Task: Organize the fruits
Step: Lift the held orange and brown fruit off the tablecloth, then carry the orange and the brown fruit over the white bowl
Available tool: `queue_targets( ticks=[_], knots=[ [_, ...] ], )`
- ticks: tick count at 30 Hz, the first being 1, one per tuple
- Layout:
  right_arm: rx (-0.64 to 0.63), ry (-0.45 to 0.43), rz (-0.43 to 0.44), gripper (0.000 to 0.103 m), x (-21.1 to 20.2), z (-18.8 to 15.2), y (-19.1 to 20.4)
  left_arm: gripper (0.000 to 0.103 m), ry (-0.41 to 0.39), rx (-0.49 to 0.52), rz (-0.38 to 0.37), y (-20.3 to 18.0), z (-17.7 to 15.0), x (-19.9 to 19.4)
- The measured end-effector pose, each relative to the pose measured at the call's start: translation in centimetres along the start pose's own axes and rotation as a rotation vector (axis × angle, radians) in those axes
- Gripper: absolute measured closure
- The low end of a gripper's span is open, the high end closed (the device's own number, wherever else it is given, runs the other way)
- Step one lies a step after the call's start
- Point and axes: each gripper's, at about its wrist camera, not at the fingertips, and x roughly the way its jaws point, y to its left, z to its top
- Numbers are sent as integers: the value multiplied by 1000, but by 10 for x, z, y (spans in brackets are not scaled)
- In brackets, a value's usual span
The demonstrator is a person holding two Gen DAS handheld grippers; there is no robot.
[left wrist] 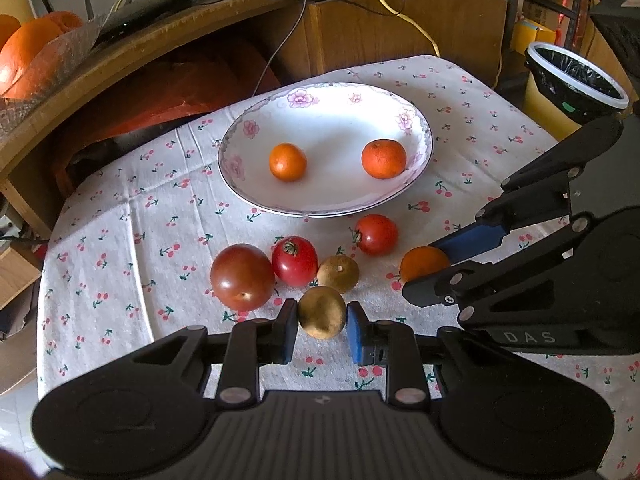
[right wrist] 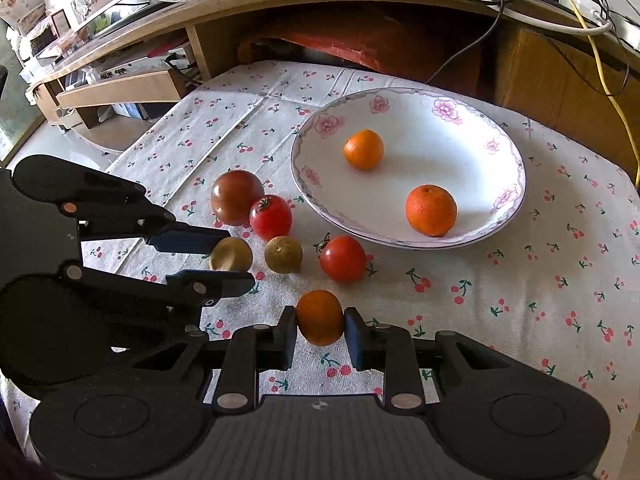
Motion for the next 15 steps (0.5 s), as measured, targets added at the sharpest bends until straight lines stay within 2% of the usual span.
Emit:
queue_targets(
  ticks=[15],
  knots=[
    [20,-44,-8,81,-13,6,-4,69,-40,7,14,1,11,-10]
  ],
)
